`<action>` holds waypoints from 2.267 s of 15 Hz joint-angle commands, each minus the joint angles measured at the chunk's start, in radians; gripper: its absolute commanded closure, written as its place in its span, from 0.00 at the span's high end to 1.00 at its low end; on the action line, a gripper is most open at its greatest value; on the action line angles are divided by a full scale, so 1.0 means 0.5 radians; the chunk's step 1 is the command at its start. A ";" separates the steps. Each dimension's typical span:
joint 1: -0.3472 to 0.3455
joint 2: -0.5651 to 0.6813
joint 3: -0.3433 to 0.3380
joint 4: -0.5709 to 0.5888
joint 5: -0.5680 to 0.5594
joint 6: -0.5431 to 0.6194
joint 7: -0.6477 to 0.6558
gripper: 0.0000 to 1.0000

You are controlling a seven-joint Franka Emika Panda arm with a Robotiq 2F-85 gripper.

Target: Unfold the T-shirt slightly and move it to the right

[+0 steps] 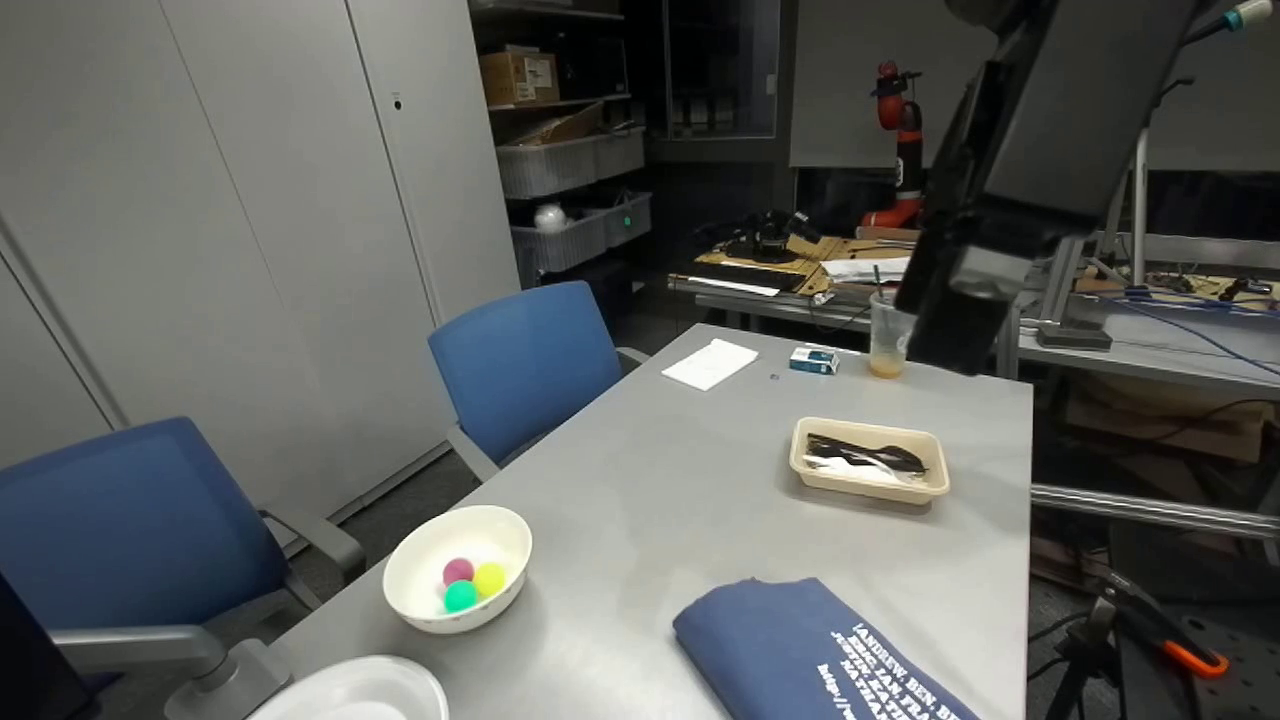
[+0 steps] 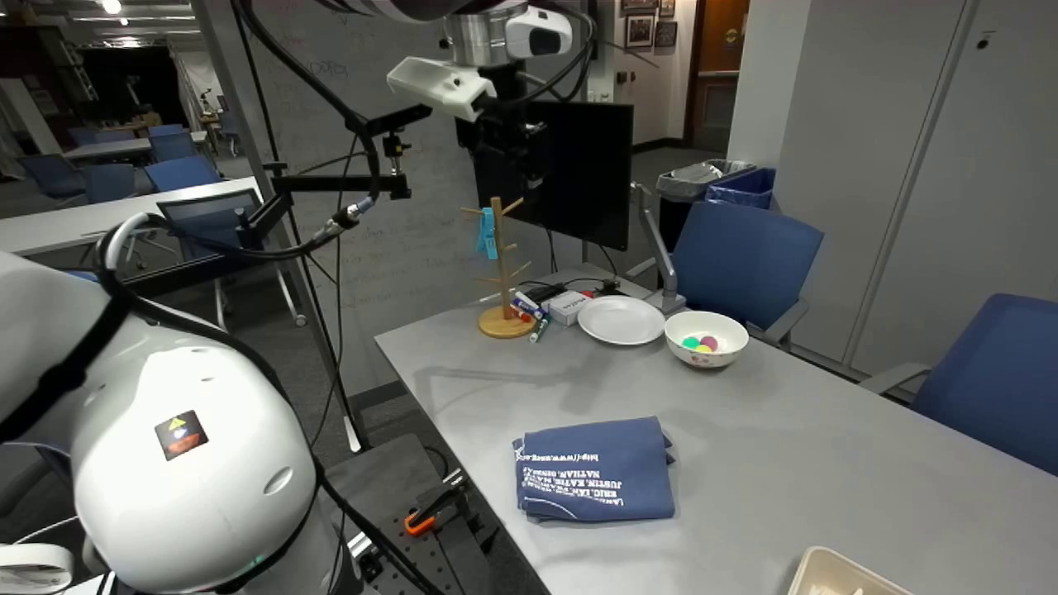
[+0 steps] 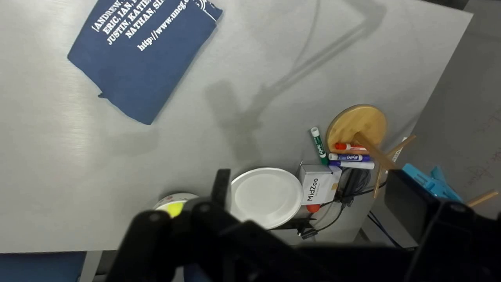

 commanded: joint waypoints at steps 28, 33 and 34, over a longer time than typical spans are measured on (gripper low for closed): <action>-0.379 0.116 -0.149 -0.638 -0.160 0.418 0.204 1.00; -0.395 0.178 -0.164 -0.626 -0.156 0.489 0.196 1.00; -0.405 0.216 -0.173 -0.628 -0.158 0.522 0.192 1.00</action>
